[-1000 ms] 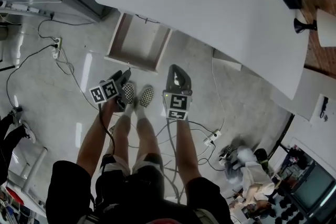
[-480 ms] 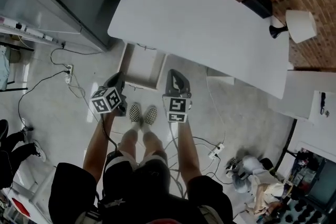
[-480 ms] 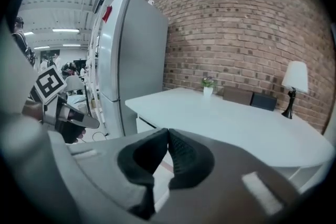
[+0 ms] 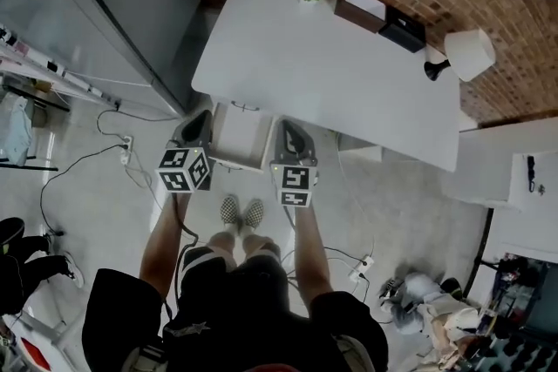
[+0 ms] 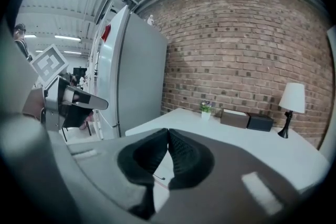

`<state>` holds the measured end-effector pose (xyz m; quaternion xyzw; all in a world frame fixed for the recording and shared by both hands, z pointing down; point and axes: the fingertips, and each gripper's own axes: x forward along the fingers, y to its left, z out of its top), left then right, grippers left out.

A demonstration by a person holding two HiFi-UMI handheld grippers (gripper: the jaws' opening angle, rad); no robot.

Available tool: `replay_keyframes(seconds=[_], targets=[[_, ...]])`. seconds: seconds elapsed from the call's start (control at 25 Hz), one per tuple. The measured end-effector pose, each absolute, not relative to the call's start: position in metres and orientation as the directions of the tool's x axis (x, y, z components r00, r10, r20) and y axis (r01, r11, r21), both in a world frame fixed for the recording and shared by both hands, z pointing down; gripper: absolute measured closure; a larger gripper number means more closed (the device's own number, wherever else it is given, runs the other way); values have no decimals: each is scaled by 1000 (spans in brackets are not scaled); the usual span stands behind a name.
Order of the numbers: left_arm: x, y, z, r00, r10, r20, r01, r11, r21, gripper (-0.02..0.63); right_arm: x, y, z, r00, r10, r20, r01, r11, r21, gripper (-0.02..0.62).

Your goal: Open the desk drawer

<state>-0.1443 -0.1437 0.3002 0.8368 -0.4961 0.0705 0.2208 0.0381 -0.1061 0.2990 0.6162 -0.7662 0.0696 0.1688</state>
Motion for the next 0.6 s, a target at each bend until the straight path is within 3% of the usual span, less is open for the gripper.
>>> replay_keyframes(seconds=[0.6], targets=[[-138, -116, 163, 533, -825, 185, -846, -526, 91, 597, 41, -73, 167, -174, -972, 155, -976, 191, 103, 589]])
